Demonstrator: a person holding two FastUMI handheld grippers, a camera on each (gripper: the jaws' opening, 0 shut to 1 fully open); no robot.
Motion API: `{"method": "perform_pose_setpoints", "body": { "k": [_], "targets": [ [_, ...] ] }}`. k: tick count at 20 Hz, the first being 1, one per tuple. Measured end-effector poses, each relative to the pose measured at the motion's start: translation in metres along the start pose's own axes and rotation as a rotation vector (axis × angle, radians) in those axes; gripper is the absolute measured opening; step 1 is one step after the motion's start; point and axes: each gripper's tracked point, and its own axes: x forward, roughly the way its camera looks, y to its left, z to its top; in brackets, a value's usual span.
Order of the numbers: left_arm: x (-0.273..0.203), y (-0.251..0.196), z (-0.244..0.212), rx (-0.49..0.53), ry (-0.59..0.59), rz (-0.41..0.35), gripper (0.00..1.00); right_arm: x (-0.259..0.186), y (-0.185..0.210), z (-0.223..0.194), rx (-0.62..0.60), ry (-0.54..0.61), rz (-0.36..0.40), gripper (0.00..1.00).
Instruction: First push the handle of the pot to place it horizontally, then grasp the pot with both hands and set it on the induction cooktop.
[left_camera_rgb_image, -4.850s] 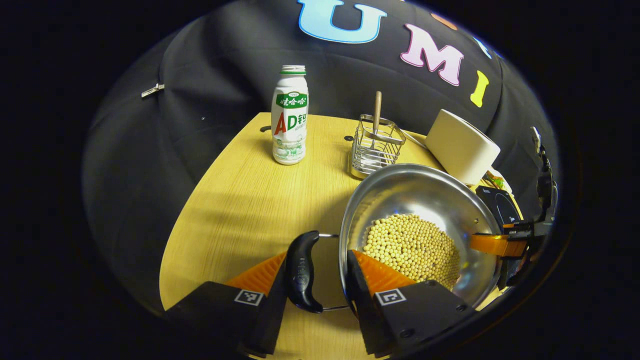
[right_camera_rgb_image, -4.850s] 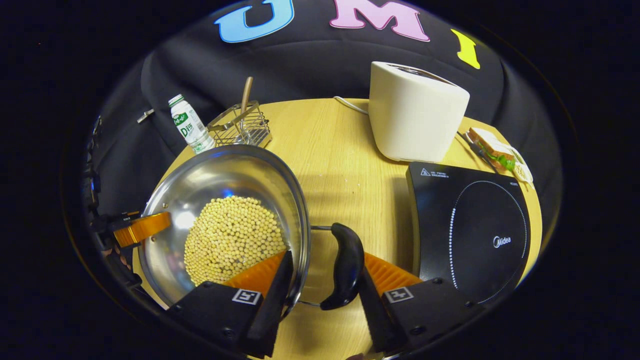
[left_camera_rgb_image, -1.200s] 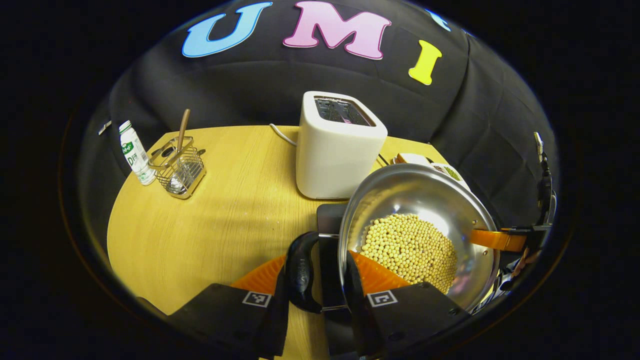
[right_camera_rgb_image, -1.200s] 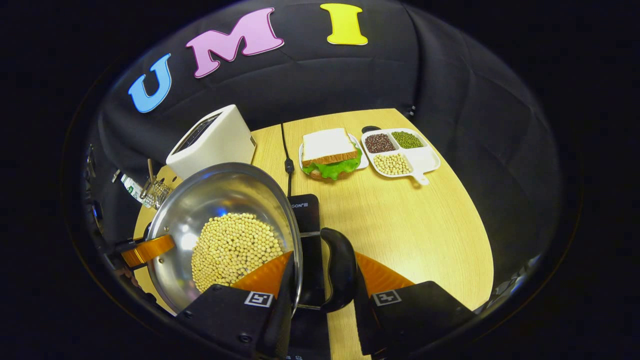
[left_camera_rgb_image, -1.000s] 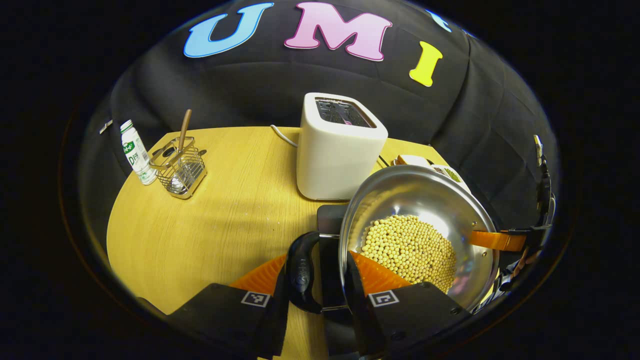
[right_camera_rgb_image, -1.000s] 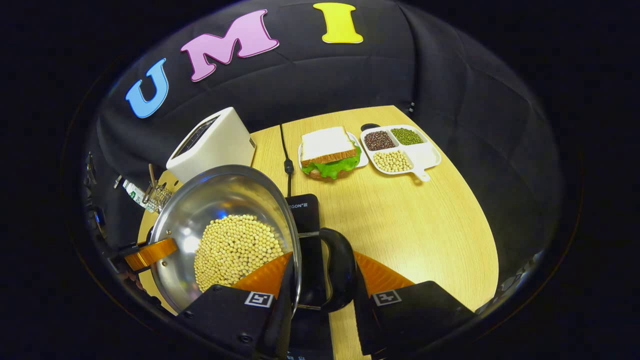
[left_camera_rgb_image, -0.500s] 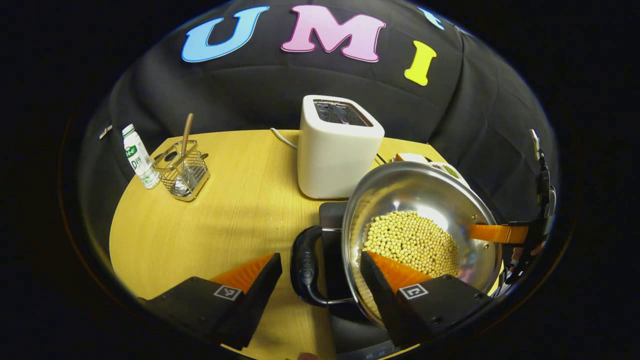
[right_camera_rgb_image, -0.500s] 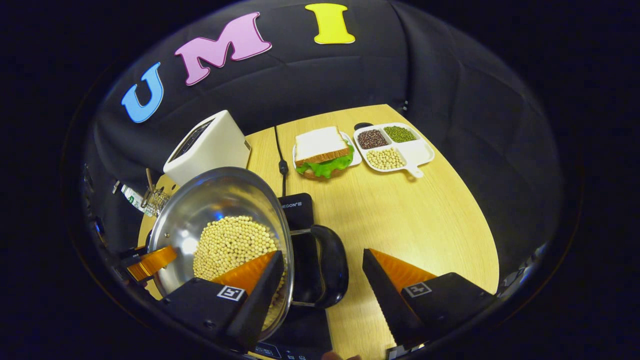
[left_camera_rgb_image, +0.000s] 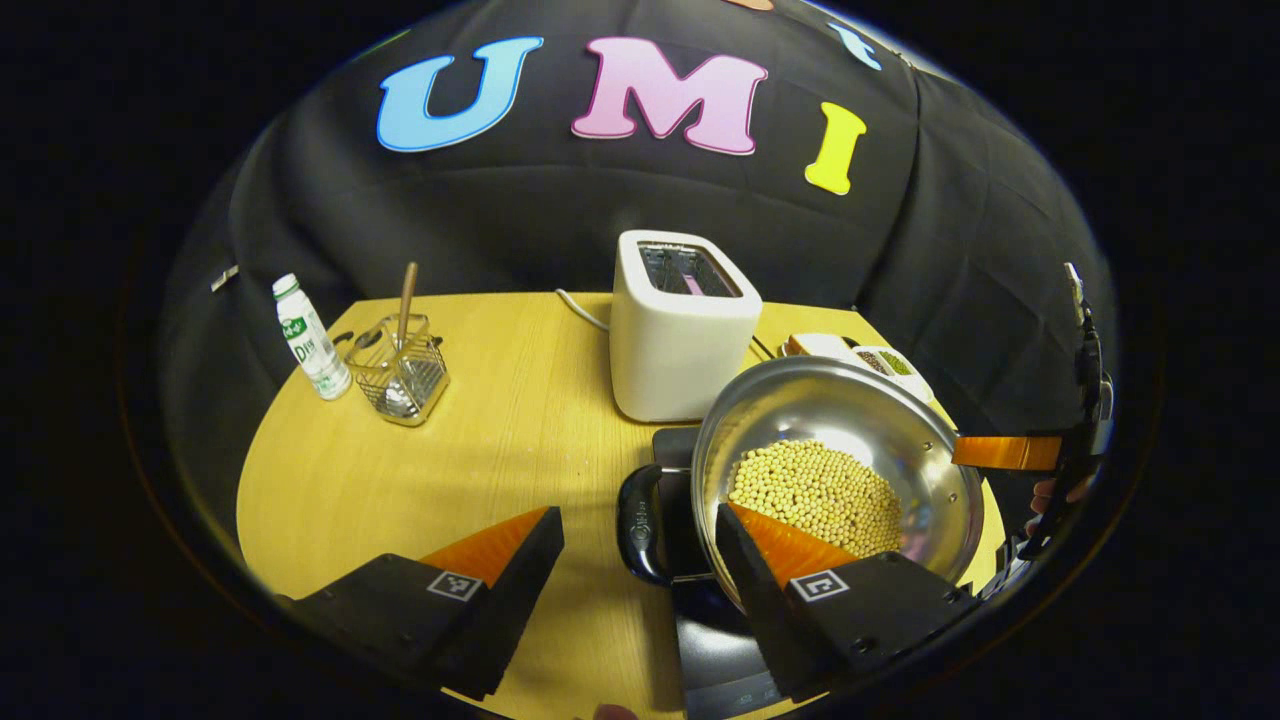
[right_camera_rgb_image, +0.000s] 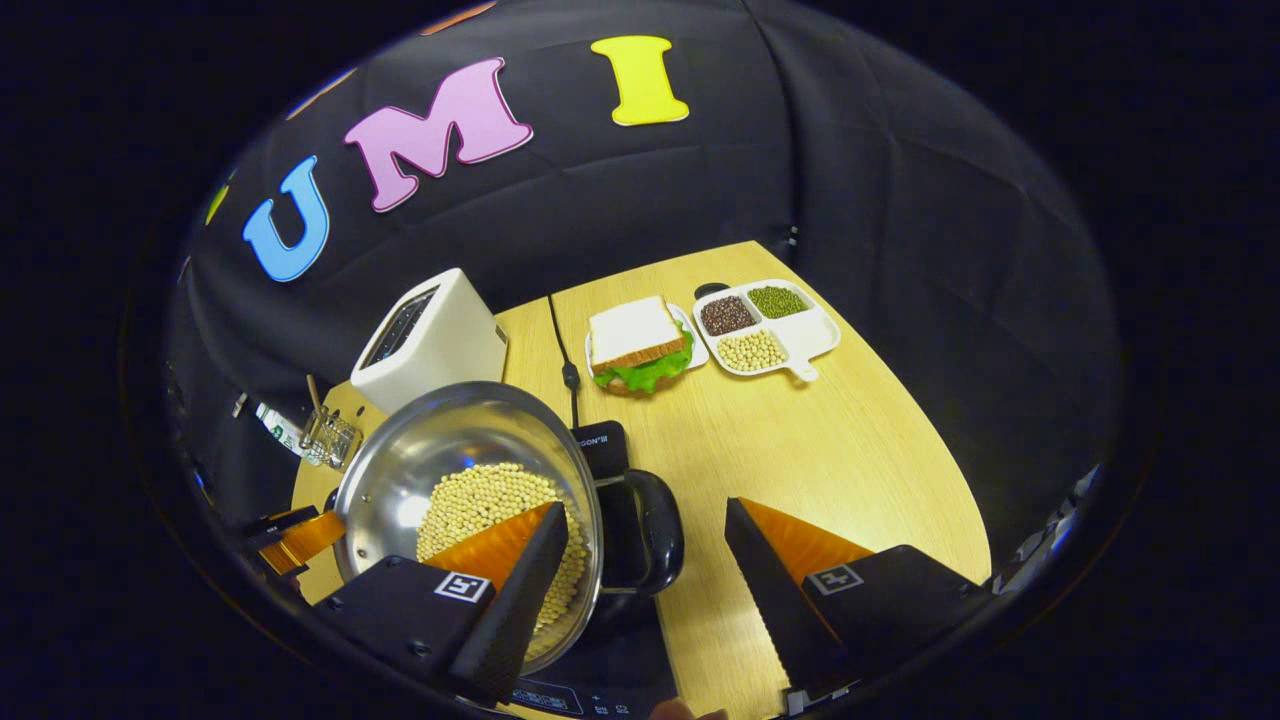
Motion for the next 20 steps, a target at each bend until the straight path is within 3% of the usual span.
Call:
{"method": "perform_pose_setpoints", "body": {
  "k": [13,20],
  "targets": [
    [-0.117,-0.003,0.106,0.053,-0.341,-0.001,0.95,-0.110,0.038,0.088,-0.112,-0.317,0.058,0.98],
    [-0.166,-0.011,0.136,0.088,-0.482,0.014,0.95,-0.165,0.063,0.119,-0.143,-0.476,0.100,0.98]
  ]
}}
